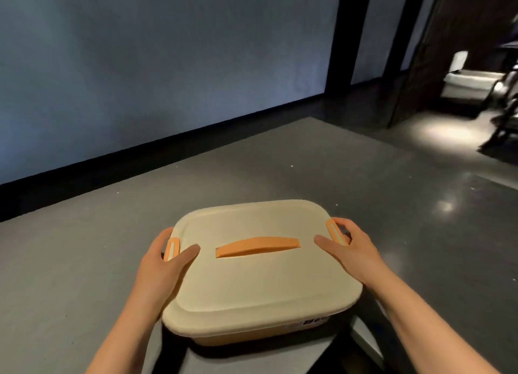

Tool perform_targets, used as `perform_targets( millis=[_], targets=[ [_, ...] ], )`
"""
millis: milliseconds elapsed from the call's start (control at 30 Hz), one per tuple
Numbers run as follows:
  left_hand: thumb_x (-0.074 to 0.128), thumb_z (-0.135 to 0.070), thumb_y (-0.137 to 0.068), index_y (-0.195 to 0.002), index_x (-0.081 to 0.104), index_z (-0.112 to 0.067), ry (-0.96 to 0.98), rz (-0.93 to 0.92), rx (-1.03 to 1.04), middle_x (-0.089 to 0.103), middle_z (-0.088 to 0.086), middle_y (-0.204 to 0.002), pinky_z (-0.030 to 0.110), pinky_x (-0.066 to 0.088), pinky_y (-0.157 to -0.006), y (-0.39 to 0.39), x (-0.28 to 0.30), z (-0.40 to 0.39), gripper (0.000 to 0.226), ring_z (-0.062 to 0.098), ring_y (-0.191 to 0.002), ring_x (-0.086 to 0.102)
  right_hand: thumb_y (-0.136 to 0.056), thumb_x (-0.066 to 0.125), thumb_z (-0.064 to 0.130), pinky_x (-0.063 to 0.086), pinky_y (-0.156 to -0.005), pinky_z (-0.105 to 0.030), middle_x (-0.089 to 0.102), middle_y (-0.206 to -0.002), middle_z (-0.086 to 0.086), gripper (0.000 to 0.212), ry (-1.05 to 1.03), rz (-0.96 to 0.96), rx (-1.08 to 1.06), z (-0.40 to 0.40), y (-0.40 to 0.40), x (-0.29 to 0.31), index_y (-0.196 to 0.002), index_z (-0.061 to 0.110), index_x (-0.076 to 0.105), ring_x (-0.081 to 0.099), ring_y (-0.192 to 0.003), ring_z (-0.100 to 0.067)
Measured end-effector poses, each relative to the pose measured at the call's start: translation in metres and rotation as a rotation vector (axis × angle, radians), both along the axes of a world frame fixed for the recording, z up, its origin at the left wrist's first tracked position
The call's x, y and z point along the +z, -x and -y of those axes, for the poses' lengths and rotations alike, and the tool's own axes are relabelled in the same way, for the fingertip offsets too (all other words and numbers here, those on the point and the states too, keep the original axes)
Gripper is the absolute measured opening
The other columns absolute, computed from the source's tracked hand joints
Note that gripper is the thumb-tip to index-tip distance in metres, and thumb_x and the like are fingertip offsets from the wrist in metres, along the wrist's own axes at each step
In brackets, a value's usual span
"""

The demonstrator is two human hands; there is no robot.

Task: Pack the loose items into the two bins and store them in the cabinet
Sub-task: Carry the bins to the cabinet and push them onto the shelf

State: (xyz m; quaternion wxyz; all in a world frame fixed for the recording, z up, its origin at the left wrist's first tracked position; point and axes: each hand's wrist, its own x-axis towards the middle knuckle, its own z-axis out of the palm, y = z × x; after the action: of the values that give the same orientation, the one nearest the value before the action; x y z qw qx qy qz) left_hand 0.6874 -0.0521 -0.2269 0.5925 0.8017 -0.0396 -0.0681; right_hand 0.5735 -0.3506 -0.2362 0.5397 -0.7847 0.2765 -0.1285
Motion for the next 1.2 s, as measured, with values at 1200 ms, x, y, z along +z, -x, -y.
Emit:
perform_targets(
  millis=[1200],
  targets=[
    [0.078, -0.024, -0.074, -0.128, 0.055, -0.022, 0.035, 0.036, -2.066, 0.064, -0.003, -0.118, 0.030, 0.046, -0.083, 0.885, -0.014, 0.334, 0.059, 0.017, -0.104, 0.060, -0.077, 0.078, 0.033, 0.050, -0.062, -0.024, 0.063, -0.098, -0.002, 0.049, 0.037, -0.098, -2.080, -0.223, 0.977, 0.001, -0.120, 0.028, 0.056, 0.063, -0.082, -0.017]
  ],
)
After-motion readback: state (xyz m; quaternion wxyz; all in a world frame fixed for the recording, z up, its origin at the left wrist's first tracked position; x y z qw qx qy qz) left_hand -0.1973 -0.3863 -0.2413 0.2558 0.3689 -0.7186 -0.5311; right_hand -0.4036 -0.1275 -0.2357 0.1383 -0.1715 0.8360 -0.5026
